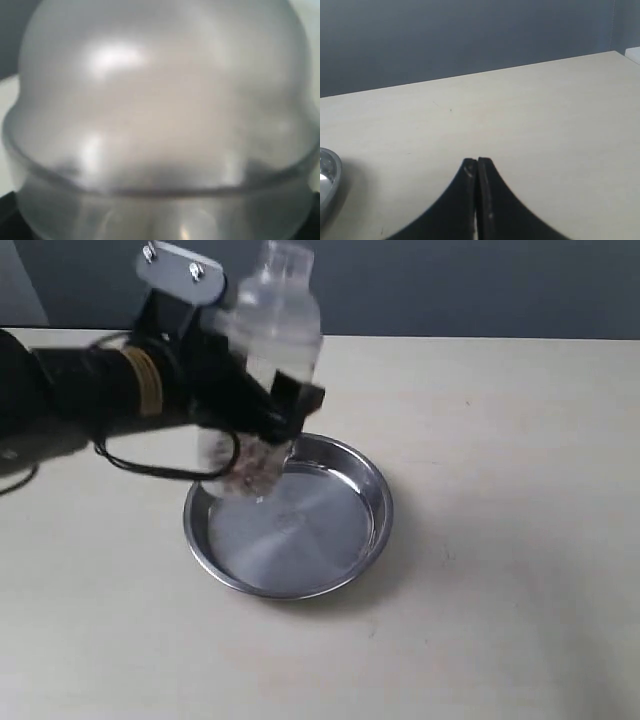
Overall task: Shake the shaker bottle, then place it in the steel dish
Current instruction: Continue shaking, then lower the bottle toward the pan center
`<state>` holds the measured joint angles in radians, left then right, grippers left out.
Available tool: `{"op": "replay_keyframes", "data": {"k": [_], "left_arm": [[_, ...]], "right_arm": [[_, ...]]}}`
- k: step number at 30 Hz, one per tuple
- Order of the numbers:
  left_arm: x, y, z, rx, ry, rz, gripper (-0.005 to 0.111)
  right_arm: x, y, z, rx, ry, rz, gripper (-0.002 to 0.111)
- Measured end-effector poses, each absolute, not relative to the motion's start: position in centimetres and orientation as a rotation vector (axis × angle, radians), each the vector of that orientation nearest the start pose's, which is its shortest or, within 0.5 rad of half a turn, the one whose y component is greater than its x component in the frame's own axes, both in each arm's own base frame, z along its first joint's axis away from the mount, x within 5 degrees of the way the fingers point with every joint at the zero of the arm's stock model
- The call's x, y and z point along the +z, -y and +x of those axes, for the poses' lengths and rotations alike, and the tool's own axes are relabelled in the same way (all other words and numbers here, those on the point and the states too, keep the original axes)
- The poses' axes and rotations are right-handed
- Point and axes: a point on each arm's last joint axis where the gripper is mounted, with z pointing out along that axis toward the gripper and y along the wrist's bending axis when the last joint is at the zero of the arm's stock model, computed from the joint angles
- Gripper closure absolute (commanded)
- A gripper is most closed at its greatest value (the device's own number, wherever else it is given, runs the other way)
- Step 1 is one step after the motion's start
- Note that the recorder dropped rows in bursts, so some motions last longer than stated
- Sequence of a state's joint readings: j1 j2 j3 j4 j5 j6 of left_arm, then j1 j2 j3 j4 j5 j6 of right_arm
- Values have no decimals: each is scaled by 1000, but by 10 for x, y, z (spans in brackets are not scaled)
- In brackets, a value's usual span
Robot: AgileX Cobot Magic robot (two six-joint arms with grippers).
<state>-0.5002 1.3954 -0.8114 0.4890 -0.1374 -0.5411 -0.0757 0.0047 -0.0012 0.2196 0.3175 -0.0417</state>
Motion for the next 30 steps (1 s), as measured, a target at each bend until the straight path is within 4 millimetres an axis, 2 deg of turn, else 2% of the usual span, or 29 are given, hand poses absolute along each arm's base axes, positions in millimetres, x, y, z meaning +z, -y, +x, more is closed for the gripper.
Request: {"op": "replay_keyframes", "data": {"k": [3,5,8,9,10,11,12,13,15,17,19,21,22,23,27,29,30], "left_arm": [[336,149,247,-530,-1629,460,106],[344,148,243,-530,-1562,488,106],[308,137,265,-395,-1697,497,106],[282,127,279,-380,-1814,407,106],[266,123,285,-398,-1890,328,106],[249,123,288,-433,-1967,250,106],[238,130,286,-456,-2009,266,106],[234,141,280,-473,-2004,356,106],[237,176,261,-502,-1911,663,106],[244,191,252,-484,-1854,794,106],[248,177,265,-423,-1875,715,106],[246,149,286,-462,-1962,391,106],[245,142,291,-494,-1978,282,106],[244,140,291,-517,-1984,245,106],[255,177,265,-551,-1852,627,106],[260,177,267,-541,-1821,633,106],[264,171,273,-523,-1825,583,106]], "right_arm": [[185,-2,55,127,-1791,170,109],[185,-2,55,127,-1791,170,109],[185,-2,55,127,-1791,170,109],[185,-2,55,127,-1791,170,109],[185,-2,55,127,-1791,170,109],[185,-2,55,127,-1791,170,109],[185,-2,55,127,-1791,170,109],[185,-2,55,127,-1791,170,109],[185,-2,55,127,-1791,170,109],[185,-2,55,127,-1791,170,109],[185,-2,55,127,-1791,170,109],[185,-2,55,127,-1791,170,109],[185,-2,55,127,-1791,170,109],[185,-2,55,127,-1791,170,109],[185,-2,55,127,-1791,170,109],[185,-2,55,127,-1791,170,109],[185,-2,55,127,-1791,170,109]]}}
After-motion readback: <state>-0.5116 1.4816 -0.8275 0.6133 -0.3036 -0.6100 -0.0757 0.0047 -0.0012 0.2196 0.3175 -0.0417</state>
